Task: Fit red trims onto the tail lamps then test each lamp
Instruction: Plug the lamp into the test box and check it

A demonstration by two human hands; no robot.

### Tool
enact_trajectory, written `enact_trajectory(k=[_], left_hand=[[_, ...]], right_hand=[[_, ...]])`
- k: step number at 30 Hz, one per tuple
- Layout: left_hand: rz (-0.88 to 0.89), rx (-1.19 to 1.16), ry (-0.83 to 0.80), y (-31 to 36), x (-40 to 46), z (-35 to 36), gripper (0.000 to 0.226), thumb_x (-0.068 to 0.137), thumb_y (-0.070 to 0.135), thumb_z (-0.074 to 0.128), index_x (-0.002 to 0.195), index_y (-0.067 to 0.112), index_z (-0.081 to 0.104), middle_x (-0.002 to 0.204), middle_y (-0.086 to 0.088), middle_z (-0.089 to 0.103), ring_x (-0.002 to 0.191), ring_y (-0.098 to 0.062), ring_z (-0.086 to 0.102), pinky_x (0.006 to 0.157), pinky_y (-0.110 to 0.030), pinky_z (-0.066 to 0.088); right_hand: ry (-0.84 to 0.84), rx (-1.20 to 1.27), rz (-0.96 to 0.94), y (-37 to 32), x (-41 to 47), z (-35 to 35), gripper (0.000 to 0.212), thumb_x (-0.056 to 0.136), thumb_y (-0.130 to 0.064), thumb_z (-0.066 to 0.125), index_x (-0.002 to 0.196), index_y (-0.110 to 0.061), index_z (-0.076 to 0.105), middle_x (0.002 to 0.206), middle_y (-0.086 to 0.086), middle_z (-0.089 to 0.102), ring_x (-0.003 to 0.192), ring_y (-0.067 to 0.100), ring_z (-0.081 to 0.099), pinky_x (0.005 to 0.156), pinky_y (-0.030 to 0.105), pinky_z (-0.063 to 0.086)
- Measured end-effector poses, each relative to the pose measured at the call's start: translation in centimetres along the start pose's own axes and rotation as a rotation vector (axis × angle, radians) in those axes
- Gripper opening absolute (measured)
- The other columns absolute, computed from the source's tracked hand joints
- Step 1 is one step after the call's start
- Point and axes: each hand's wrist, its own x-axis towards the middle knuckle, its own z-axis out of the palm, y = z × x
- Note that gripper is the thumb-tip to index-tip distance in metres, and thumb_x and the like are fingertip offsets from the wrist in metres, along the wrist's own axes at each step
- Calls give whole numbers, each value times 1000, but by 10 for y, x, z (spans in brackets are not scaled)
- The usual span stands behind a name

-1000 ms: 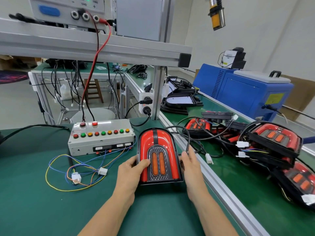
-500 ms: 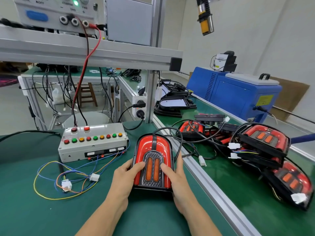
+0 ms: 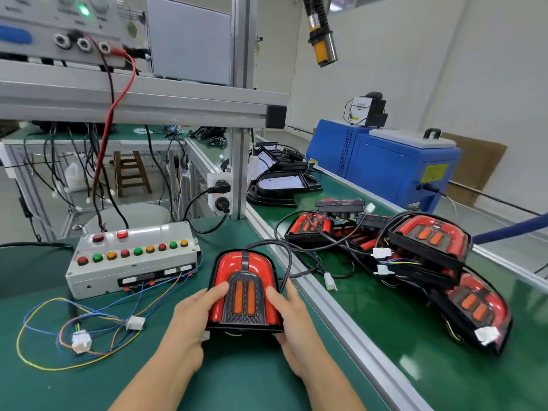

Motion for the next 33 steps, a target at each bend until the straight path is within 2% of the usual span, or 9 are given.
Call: enact_trajectory(k=[3,7,11,16,20,23,27,30,33], left_hand=[[8,-1,9,1,-2,5,15,82,28,70,79,13,71,71,-7,73,65,-22,62,74,-34,42],[89,21,-88,5,-10,12,17,85,30,66,94,16,72,84,-7,75,75,-24,71,79,-38,51],[174,23,-202,20,-21,19,21,85,27,65,103,18,71,94,-6,75,87,-23,72,82,-39,51],[219,52,-302,33,-31,31,23,84,29,63,104,21,71,95,-3,75,85,-18,72,70,-29,48],[235,1,-343,35,-36,49,25,84,29,62,105,18,71,96,-5,75,84,-18,72,58,-18,53],[230,-15,-395,37,-38,69,28,85,31,61,106,15,71,97,-7,74,86,-20,72,65,-22,54],[255,21,-466,44,-40,101,32,81,40,61,101,17,72,96,-4,75,86,-16,72,77,-29,48],[279,37,-555,51,-46,128,29,83,40,61,97,19,74,93,-4,75,81,-15,72,64,-18,51],[280,51,-618,56,-52,158,25,89,35,59,100,16,72,91,-5,75,76,-14,72,57,-15,51]], right_hand=[[28,-12,-6,-1,-2,-1,60,96,-30,58,150,-24,32,133,6,60,110,18,66,90,35,55],[-59,-50,-45,-10,-10,-2,58,95,-28,59,145,-38,32,124,-4,67,107,15,68,85,34,55],[-33,-40,-154,-20,-15,-5,61,97,-20,56,147,-41,28,126,-6,66,111,15,65,89,35,54],[39,-71,-270,-35,-22,-15,63,97,-20,56,146,-47,27,123,-14,66,112,10,64,94,35,53],[99,-79,-312,-47,-31,-27,71,96,-23,59,150,-44,19,125,-17,64,113,5,62,100,34,50],[161,-77,-345,-60,-38,-39,72,95,-26,59,151,-44,17,120,-29,63,112,-2,61,103,32,47],[244,-57,-367,-84,-50,-58,69,97,-24,56,151,-43,18,133,-17,58,114,3,61,106,38,45],[326,-83,-397,-100,-63,-78,72,97,-30,55,151,-47,11,142,-21,44,120,-5,52,111,36,38],[407,-94,-411,-115,-75,-101,73,96,-34,56,150,-50,10,148,-18,40,129,5,47,114,44,35]])
